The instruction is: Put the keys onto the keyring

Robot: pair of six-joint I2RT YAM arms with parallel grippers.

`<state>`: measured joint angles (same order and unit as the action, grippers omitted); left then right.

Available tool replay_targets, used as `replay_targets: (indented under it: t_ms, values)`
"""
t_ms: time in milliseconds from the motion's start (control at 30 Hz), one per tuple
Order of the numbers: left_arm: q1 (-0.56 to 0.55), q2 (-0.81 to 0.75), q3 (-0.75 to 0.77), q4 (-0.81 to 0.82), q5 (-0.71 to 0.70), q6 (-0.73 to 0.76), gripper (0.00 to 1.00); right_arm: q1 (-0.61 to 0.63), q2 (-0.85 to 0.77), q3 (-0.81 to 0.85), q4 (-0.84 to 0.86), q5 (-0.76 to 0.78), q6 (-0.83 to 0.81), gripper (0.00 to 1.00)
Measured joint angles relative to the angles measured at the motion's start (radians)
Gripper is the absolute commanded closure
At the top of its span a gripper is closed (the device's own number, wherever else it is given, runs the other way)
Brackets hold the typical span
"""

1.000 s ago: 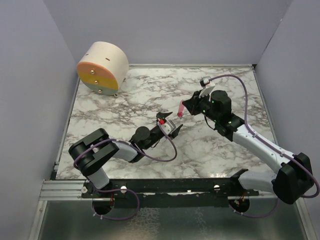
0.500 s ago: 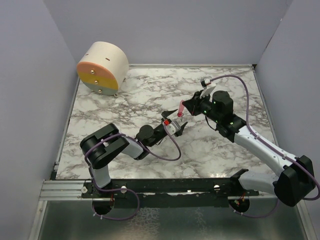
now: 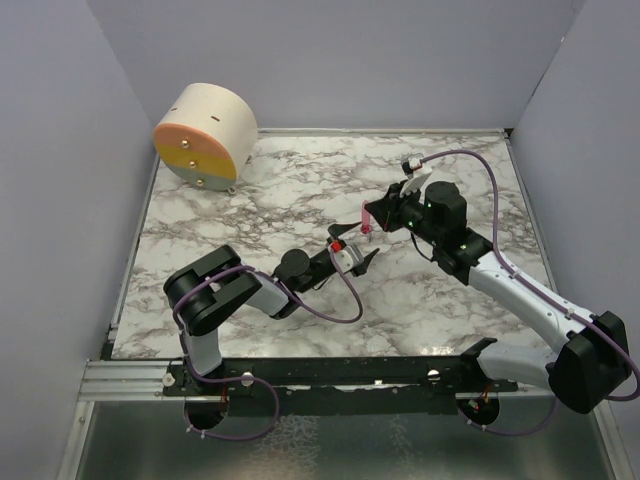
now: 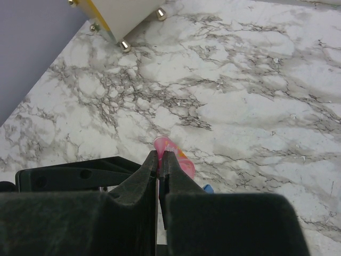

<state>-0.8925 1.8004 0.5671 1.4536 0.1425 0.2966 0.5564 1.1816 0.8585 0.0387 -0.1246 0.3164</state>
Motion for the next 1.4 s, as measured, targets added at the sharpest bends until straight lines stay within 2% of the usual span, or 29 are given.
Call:
replay_targets:
  t_ms: [900, 1067, 1400]
  values:
    - [-0.031, 0.009, -0.064, 0.028, 0.092, -0.094, 0.26, 0.000, 0.030, 0.050, -0.024, 0.002, 0.000, 0.99]
    - [-0.033, -0.011, -0.097, 0.028, 0.032, -0.124, 0.26, 0.000, 0.030, 0.050, -0.024, 0.002, 0.000, 0.99]
    - [-0.033, -0.161, -0.134, 0.019, -0.127, -0.132, 0.28, 0.000, 0.020, 0.030, -0.024, -0.005, -0.001, 0.99]
